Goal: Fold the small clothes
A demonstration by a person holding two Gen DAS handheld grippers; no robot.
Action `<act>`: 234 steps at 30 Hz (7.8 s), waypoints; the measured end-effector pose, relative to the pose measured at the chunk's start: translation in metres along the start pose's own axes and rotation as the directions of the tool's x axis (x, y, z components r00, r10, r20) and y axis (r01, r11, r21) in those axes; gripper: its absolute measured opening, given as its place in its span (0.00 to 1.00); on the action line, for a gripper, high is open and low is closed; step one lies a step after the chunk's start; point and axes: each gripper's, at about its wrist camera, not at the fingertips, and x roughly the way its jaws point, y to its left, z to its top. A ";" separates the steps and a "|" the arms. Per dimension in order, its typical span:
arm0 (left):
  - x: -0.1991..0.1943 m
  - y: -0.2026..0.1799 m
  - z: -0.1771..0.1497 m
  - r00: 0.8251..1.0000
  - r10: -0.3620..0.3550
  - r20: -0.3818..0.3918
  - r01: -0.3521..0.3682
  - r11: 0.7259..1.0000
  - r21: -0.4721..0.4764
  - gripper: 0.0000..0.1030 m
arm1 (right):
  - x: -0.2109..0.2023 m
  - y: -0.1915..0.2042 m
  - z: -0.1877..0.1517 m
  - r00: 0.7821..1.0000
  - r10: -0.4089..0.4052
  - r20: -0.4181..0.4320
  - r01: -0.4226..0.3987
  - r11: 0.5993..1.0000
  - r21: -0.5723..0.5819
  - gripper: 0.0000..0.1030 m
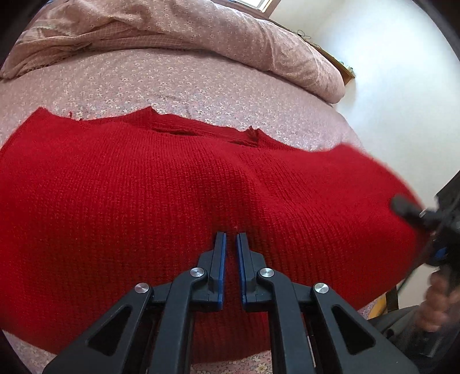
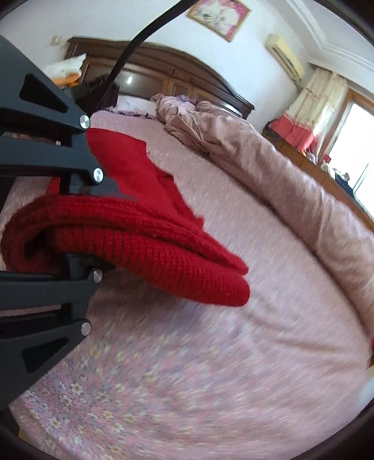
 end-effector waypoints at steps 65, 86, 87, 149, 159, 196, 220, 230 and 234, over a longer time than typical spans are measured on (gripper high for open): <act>-0.182 0.209 -0.041 0.960 -0.203 0.194 0.262 0.897 -0.357 0.53 | 0.066 0.129 -0.109 0.986 -0.076 0.151 0.125 0.929 -0.348 0.70; -0.136 0.169 -0.006 0.949 -0.243 0.202 0.307 0.863 -0.401 0.22 | 0.107 0.159 -0.193 0.936 -0.195 0.293 0.344 0.675 -0.652 0.73; -0.138 0.168 -0.004 0.943 -0.250 0.219 0.319 0.864 -0.390 0.21 | 0.112 0.161 -0.193 0.933 -0.202 0.299 0.355 0.668 -0.654 0.73; -0.099 0.098 0.024 0.971 0.075 0.225 -0.060 0.995 -0.074 0.25 | 0.136 0.151 -0.108 0.994 0.110 -0.022 -0.104 0.836 -0.539 0.17; -0.105 0.098 0.013 0.970 0.094 0.225 -0.083 0.995 -0.061 0.25 | 0.149 0.153 -0.116 0.999 0.036 -0.026 -0.045 0.814 -0.579 0.17; -0.134 0.102 0.013 0.951 0.178 0.254 -0.173 0.984 -0.043 0.33 | 0.094 0.150 -0.086 0.977 0.214 0.001 -0.189 0.864 -0.467 0.89; -0.092 0.210 0.009 0.983 -0.159 0.089 0.179 0.933 -0.312 0.91 | 0.165 0.054 -0.063 0.914 0.319 -0.251 -0.297 0.947 0.122 0.95; -0.074 0.207 0.019 0.960 -0.267 0.090 0.282 0.908 -0.310 0.87 | 0.192 0.073 -0.064 0.876 0.363 -0.316 -0.355 0.931 0.085 0.96; -0.071 0.201 0.021 0.956 -0.279 0.092 0.294 0.908 -0.299 0.87 | 0.197 0.076 -0.060 0.872 0.383 -0.306 -0.375 0.923 0.089 0.96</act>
